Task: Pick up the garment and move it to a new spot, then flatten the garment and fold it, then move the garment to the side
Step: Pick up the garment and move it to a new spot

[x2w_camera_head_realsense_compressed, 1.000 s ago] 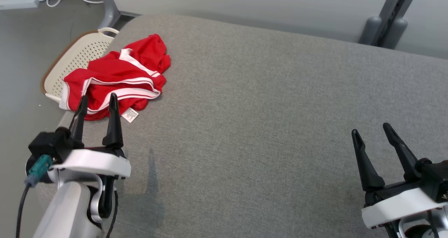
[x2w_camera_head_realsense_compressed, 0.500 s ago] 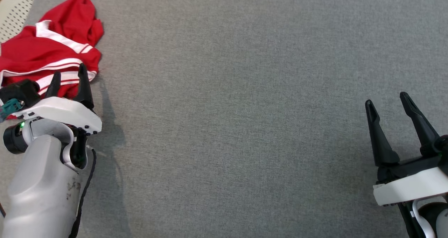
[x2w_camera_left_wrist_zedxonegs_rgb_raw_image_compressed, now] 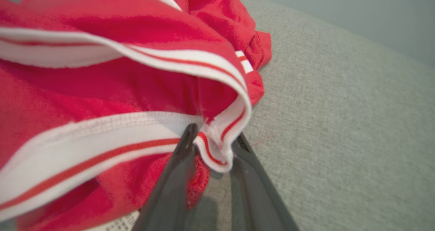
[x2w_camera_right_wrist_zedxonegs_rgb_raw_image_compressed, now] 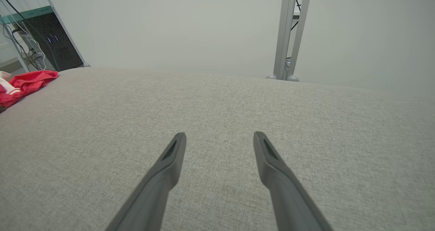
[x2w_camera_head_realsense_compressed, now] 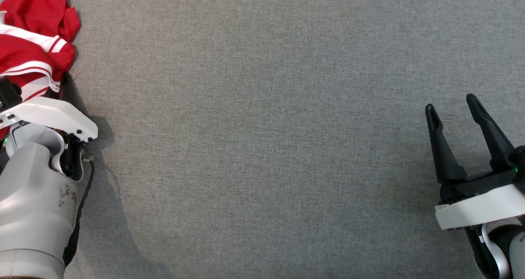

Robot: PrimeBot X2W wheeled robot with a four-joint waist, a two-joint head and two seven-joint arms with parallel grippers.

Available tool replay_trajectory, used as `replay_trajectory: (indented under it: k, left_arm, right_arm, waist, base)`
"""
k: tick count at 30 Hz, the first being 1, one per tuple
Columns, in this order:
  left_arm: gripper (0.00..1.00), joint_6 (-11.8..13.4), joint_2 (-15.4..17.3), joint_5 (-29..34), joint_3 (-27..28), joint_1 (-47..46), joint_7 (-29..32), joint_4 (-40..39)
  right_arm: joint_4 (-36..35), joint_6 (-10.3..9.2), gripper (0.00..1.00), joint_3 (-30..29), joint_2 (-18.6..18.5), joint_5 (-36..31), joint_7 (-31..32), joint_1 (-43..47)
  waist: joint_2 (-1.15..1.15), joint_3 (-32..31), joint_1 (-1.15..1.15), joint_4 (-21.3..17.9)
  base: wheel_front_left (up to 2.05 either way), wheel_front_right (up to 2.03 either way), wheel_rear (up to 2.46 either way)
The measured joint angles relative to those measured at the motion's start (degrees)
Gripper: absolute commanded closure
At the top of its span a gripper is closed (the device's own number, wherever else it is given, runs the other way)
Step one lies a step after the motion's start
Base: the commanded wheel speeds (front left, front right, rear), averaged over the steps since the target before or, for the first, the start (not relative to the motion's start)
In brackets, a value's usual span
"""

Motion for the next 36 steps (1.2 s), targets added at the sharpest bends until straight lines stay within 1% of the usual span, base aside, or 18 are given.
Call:
replay_trajectory:
  k: [5, 10, 15, 18, 21, 28, 31, 36]
  left_arm:
    - [1.0, 0.23, -0.01, 1.24, -0.8, -0.34, -3.5, 1.27]
    - [1.0, 1.08, 1.0, 2.48, -0.4, 0.79, -4.89, -1.65]
    - [1.0, 3.35, 2.53, 5.41, 2.32, 6.3, -5.01, -12.73]
    - [1.0, 4.78, 2.69, 7.32, 3.77, 12.22, -5.01, -19.02]
    - [1.0, 5.49, 3.09, 8.78, 4.48, 18.3, -5.01, -24.23]
    - [1.0, 7.42, 0.91, 9.67, 3.67, 30.73, -4.37, -35.63]
    - [1.0, 8.14, 0.35, 10.37, 2.36, 35.21, -2.67, -41.34]
    - [1.0, 10.09, -1.02, 11.04, -0.09, 42.78, 1.37, -51.1]
  right_arm:
    - [1.14, -0.01, 0.0, -0.21, 0.42, 0.25, -0.85, -0.04]
    - [2.96, -0.01, 0.0, -0.12, 1.11, 0.57, -1.87, 0.05]
    - [5.09, -0.01, 0.0, 0.05, 1.96, 0.98, -3.26, 0.69]
    - [6.76, 0.0, 0.0, 1.02, 2.47, 1.16, -3.93, 1.66]
    - [7.86, 0.0, 0.0, 1.59, 2.98, 1.32, -4.43, 3.02]
    - [8.81, -0.01, 0.0, 1.55, 3.16, 1.12, -4.86, 6.04]
    - [8.95, -0.01, 0.0, 1.51, 3.31, 1.0, -4.95, 7.05]
    - [9.43, 0.0, 0.0, 2.01, 3.52, 1.08, -5.12, 8.45]
  waist:
    - [0.0, -1.14, 0.0, -0.28]
    - [0.0, -3.69, 0.0, -0.42]
    - [0.0, -7.32, 0.0, -0.64]
    - [0.0, -10.09, 0.0, -1.04]
    - [0.0, -13.16, 0.0, -1.73]
    - [0.0, -19.27, 0.0, -3.65]
    - [0.0, -21.39, 0.0, -4.68]
    - [0.0, -24.11, 0.0, -6.88]
  base:
    - [0.0, 0.0, 0.0]
    - [0.0, 0.0, 0.0]
    - [0.0, 0.0, 0.0]
    - [0.0, 0.0, 0.0]
    - [0.0, 0.0, 0.0]
    - [0.0, 0.0, 0.0]
    - [0.0, 0.0, 0.0]
    - [0.0, 0.0, 0.0]
